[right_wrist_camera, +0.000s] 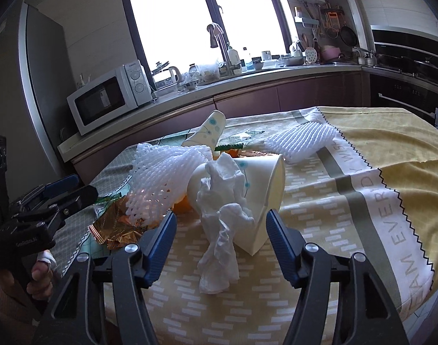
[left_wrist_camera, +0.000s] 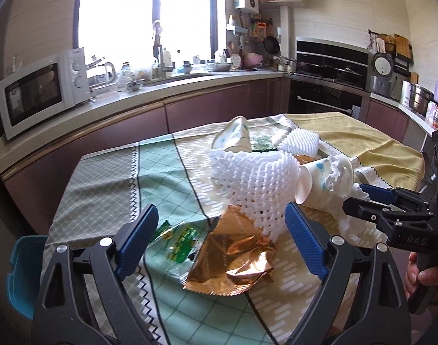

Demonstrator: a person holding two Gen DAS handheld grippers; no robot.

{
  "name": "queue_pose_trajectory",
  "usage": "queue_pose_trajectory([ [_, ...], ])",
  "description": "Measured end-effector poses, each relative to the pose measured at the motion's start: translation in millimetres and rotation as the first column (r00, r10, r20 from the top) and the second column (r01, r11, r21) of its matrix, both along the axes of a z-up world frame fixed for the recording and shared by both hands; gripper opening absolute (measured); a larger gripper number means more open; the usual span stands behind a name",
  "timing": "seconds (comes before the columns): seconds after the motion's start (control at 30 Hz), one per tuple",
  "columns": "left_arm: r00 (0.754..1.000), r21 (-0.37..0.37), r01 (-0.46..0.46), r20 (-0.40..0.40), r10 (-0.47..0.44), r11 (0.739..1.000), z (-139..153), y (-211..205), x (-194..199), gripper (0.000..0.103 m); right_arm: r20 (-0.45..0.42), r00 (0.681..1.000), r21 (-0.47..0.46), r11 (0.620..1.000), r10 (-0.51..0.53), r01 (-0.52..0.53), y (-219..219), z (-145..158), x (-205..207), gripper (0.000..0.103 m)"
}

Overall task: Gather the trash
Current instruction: 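Grasp the white foam net with the left gripper while the right gripper grasps tissue, then carry the foam net and tissue to the teal bin and release both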

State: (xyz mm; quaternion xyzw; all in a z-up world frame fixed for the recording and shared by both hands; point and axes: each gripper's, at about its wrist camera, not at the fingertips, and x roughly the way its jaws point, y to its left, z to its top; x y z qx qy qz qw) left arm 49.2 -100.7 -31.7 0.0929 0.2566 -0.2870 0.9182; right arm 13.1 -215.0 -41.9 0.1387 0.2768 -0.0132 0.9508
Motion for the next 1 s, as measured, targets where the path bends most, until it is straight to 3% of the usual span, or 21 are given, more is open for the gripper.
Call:
queue_pose_trajectory([
  [0.17,0.993,0.032,0.067,-0.102,-0.063,0.997,-12.5,-32.0,31.3,0.071,-0.011,1.000,0.046,0.999,0.020,-0.020,-6.0,-4.5,-1.5,0.036],
  [0.33,0.976,0.016,0.095,-0.198,-0.090,0.995,-25.6,-47.5,53.8,0.031,-0.005,0.999,0.086,0.996,0.041,-0.040,-10.4,-6.7,-2.9,0.018],
  [0.37,0.974,0.010,0.097,-0.209,-0.093,0.995,-26.7,-47.8,55.4,0.027,0.001,0.999,0.097,0.994,0.046,-0.045,-11.6,-6.3,-4.0,0.014],
  [0.43,0.971,0.001,0.094,-0.220,-0.092,0.996,-28.0,-47.6,57.9,0.006,0.011,0.998,0.117,0.992,0.056,-0.057,-13.5,-4.8,-5.5,0.009],
  [0.57,0.966,-0.050,0.099,-0.233,-0.108,0.994,-21.4,-37.7,55.8,0.006,0.038,0.996,0.139,0.987,0.080,-0.085,-13.4,1.7,-9.8,0.005],
  [1.0,0.982,-0.174,0.067,-0.160,-0.095,0.983,28.9,11.9,36.6,0.005,0.110,0.984,0.141,0.978,0.140,-0.155,1.3,27.6,-11.5,0.003],
])
